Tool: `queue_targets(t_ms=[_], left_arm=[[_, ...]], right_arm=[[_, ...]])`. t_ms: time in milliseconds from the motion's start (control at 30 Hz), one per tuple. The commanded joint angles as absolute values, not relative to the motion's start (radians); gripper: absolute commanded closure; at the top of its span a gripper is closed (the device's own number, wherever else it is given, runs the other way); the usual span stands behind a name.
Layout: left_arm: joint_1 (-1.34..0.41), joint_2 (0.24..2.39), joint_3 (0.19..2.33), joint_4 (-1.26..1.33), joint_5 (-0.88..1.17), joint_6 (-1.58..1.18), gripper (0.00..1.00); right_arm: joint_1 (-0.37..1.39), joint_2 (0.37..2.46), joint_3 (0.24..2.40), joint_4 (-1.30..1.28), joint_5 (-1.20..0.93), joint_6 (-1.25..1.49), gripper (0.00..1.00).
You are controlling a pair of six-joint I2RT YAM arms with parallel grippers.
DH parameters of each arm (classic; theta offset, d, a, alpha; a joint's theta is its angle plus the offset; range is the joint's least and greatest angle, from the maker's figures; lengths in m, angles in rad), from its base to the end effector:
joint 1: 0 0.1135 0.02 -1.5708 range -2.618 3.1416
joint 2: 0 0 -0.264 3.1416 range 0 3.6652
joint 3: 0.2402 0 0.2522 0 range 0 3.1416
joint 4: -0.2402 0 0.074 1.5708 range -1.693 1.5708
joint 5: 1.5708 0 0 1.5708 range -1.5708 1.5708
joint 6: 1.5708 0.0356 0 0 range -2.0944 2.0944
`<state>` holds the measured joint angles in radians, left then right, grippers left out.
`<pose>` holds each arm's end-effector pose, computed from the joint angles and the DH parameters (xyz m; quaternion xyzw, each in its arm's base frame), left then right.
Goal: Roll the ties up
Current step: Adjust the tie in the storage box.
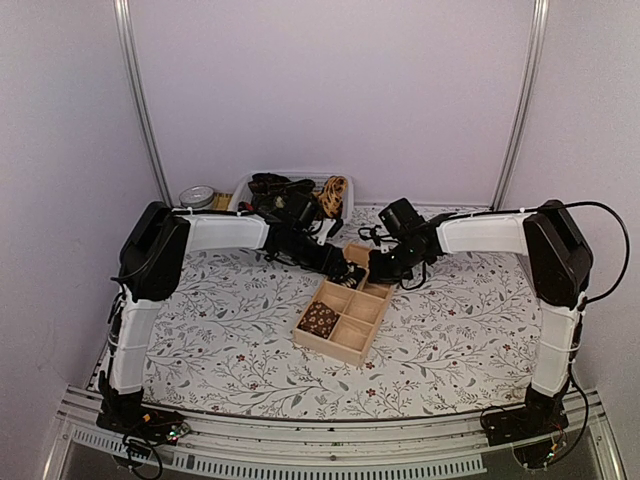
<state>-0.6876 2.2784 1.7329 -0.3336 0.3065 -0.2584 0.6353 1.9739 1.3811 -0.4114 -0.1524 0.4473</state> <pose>0.3803 -0.3263 0.1552 0.2486 0.8974 -0.2805 0.2328 0.3339 0.2529 0.1771 -0.1110 0.9511 0.2062 0.2012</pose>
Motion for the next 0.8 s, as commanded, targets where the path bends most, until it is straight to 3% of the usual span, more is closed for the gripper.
queue_targets(t_ms=[0, 767], left_arm=[[-0.675, 2.309, 1.745, -0.331, 0.304, -0.257, 0.38], [-0.671, 2.321, 1.735, -0.329, 0.363, -0.273, 0.49]], right_arm=[[0.635, 2.04, 1.402, -0.396, -0.169, 0.443, 0.95], [0.666, 2.052, 1.449, -0.361, -0.213, 0.479, 0.95]])
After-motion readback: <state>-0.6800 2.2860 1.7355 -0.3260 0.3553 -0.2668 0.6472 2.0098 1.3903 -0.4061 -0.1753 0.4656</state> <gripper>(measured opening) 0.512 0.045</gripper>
